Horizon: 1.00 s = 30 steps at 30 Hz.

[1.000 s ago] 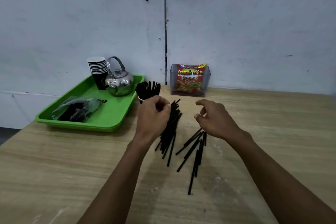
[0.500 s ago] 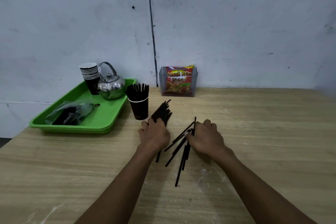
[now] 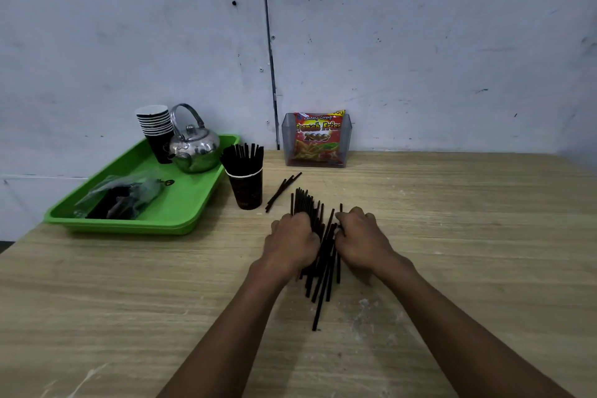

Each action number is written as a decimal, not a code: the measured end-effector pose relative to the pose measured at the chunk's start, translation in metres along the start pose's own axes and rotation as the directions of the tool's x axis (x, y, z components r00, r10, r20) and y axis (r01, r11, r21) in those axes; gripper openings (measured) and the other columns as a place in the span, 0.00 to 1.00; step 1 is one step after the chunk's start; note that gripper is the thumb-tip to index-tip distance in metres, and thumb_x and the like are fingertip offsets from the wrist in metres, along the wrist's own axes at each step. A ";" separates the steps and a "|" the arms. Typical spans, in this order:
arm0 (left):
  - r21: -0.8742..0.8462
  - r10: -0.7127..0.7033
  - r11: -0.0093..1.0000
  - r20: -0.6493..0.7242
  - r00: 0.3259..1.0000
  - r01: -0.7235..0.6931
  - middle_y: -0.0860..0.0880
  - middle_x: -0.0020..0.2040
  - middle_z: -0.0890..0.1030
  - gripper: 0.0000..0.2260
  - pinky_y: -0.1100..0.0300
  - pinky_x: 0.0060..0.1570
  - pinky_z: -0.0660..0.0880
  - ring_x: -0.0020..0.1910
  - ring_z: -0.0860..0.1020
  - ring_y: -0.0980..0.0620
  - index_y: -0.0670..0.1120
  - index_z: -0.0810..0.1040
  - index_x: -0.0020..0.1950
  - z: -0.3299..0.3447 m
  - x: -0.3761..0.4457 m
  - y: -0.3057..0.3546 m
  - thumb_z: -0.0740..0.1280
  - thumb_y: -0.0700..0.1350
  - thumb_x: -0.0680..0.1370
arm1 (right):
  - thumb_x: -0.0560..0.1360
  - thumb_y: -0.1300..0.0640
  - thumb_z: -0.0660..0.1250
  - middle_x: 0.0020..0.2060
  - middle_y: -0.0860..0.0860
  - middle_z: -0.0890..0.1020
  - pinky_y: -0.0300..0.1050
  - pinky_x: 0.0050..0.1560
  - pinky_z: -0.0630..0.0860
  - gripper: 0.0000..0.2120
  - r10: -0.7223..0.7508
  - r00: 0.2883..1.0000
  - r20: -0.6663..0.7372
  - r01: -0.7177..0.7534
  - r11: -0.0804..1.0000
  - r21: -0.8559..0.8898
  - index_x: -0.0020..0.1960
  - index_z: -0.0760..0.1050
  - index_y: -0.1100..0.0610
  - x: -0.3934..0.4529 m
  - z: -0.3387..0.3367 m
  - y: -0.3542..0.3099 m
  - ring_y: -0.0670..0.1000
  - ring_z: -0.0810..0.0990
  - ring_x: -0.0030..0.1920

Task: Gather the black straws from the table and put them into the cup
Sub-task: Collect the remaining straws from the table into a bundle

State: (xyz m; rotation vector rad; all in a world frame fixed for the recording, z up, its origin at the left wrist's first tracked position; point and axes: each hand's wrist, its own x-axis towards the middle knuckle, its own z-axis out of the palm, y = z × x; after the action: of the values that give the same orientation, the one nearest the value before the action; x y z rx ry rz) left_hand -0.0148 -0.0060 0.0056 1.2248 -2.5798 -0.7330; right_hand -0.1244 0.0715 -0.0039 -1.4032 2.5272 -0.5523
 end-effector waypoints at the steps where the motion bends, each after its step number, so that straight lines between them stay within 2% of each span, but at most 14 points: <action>1: -0.048 0.000 0.999 -0.039 0.999 -0.002 0.40 0.58 0.77 0.13 0.45 0.58 0.73 0.58 0.74 0.41 0.40 0.75 0.59 -0.002 0.001 -0.004 0.56 0.38 0.77 | 0.79 0.59 0.59 0.54 0.59 0.73 0.51 0.50 0.73 0.04 0.009 1.000 -0.013 -0.009 1.000 0.013 0.45 0.68 0.58 0.000 0.000 -0.001 0.61 0.71 0.59; 3: -0.155 -0.015 0.988 -0.148 0.989 -0.009 0.39 0.57 0.78 0.13 0.47 0.56 0.75 0.56 0.76 0.41 0.40 0.75 0.59 -0.006 0.004 -0.014 0.56 0.37 0.77 | 0.79 0.56 0.60 0.51 0.58 0.74 0.51 0.48 0.75 0.07 0.048 0.998 -0.049 -0.046 0.998 0.041 0.44 0.68 0.58 0.002 0.001 -0.004 0.61 0.74 0.56; 6: -0.285 -0.048 0.958 -0.301 0.952 -0.042 0.39 0.52 0.80 0.13 0.54 0.47 0.75 0.50 0.78 0.42 0.39 0.77 0.59 -0.010 0.010 -0.033 0.57 0.37 0.79 | 0.79 0.44 0.60 0.55 0.61 0.76 0.50 0.47 0.72 0.16 0.156 0.986 -0.065 -0.154 0.987 0.037 0.46 0.70 0.58 0.008 0.006 -0.016 0.62 0.74 0.57; 8: -0.373 -0.086 0.926 -0.342 0.936 -0.052 0.39 0.50 0.81 0.12 0.57 0.44 0.73 0.49 0.79 0.41 0.41 0.78 0.57 -0.011 0.016 -0.045 0.57 0.38 0.79 | 0.78 0.38 0.58 0.61 0.62 0.73 0.50 0.48 0.68 0.25 0.215 0.975 -0.052 -0.216 0.976 -0.014 0.55 0.73 0.61 0.014 0.011 -0.028 0.63 0.71 0.62; 10: -0.458 -0.105 0.886 -0.357 0.928 -0.076 0.40 0.47 0.82 0.11 0.53 0.45 0.77 0.47 0.80 0.42 0.43 0.79 0.54 -0.008 0.021 -0.054 0.57 0.39 0.80 | 0.76 0.33 0.57 0.64 0.62 0.72 0.52 0.51 0.69 0.33 0.244 0.968 -0.056 -0.247 0.967 -0.062 0.63 0.73 0.61 0.019 0.016 -0.040 0.62 0.69 0.64; 12: -0.511 -0.108 0.852 -0.377 0.920 -0.109 0.43 0.44 0.82 0.11 0.50 0.47 0.79 0.44 0.81 0.45 0.43 0.79 0.53 -0.004 0.023 -0.064 0.57 0.39 0.80 | 0.73 0.30 0.58 0.64 0.62 0.71 0.54 0.55 0.71 0.38 0.245 0.967 -0.068 -0.251 0.962 -0.107 0.66 0.70 0.62 0.026 0.022 -0.051 0.62 0.69 0.64; 14: -0.555 -0.116 0.820 -0.396 0.911 -0.137 0.46 0.40 0.82 0.11 0.51 0.45 0.79 0.41 0.81 0.49 0.45 0.79 0.51 0.000 0.025 -0.073 0.57 0.39 0.81 | 0.71 0.29 0.61 0.64 0.62 0.70 0.55 0.56 0.71 0.41 0.239 0.969 -0.069 -0.246 0.959 -0.140 0.68 0.68 0.63 0.032 0.027 -0.059 0.62 0.69 0.64; 16: -0.638 -0.142 0.755 -0.384 0.912 -0.151 0.48 0.38 0.81 0.11 0.56 0.38 0.78 0.36 0.80 0.53 0.48 0.79 0.48 0.001 0.028 -0.079 0.57 0.39 0.81 | 0.71 0.33 0.66 0.64 0.62 0.70 0.54 0.55 0.71 0.38 0.229 0.971 -0.071 -0.237 0.961 -0.139 0.67 0.68 0.62 0.037 0.030 -0.064 0.62 0.69 0.64; 18: -0.694 -0.169 0.705 -0.363 0.916 -0.145 0.49 0.36 0.81 0.12 0.61 0.34 0.74 0.33 0.79 0.56 0.50 0.78 0.46 0.000 0.032 -0.082 0.57 0.39 0.81 | 0.72 0.39 0.69 0.64 0.61 0.70 0.52 0.51 0.70 0.31 0.228 0.972 -0.062 -0.233 0.967 -0.105 0.65 0.70 0.61 0.041 0.031 -0.065 0.61 0.69 0.64; 22: -0.745 -0.204 0.655 -0.336 0.919 -0.127 0.48 0.36 0.81 0.11 0.62 0.32 0.73 0.31 0.78 0.57 0.47 0.79 0.47 -0.002 0.035 -0.083 0.58 0.38 0.80 | 0.74 0.49 0.70 0.62 0.59 0.71 0.49 0.46 0.66 0.14 0.257 0.966 0.002 -0.257 0.966 -0.019 0.52 0.70 0.55 0.042 0.026 -0.064 0.60 0.70 0.62; 24: -0.765 -0.213 0.632 -0.327 0.921 -0.125 0.48 0.35 0.81 0.10 0.64 0.30 0.74 0.30 0.78 0.58 0.44 0.79 0.47 -0.002 0.035 -0.084 0.59 0.37 0.80 | 0.74 0.53 0.71 0.60 0.58 0.73 0.48 0.46 0.67 0.13 0.269 0.963 0.017 -0.269 0.963 0.005 0.48 0.66 0.53 0.042 0.023 -0.063 0.60 0.72 0.60; 27: -0.788 -0.215 0.601 -0.320 0.923 -0.133 0.48 0.34 0.80 0.09 0.66 0.26 0.73 0.27 0.76 0.61 0.42 0.79 0.47 -0.003 0.034 -0.085 0.60 0.36 0.80 | 0.74 0.58 0.70 0.55 0.56 0.75 0.48 0.46 0.70 0.12 0.277 0.961 0.021 -0.278 0.960 0.027 0.48 0.66 0.53 0.044 0.019 -0.061 0.59 0.75 0.55; 30: -0.790 -0.216 0.601 -0.312 0.925 -0.126 0.48 0.35 0.80 0.08 0.64 0.27 0.74 0.28 0.77 0.61 0.44 0.79 0.46 -0.004 0.034 -0.087 0.60 0.37 0.79 | 0.74 0.61 0.69 0.46 0.53 0.71 0.48 0.45 0.71 0.11 0.293 0.956 0.022 -0.293 0.955 0.037 0.48 0.66 0.55 0.045 0.016 -0.058 0.56 0.73 0.47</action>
State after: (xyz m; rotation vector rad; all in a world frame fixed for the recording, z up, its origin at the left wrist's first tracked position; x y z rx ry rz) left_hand 0.0233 -0.0801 -0.0370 0.9687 -1.5514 -1.3182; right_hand -0.0980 0.0022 0.0063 -0.9866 2.6276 -0.5288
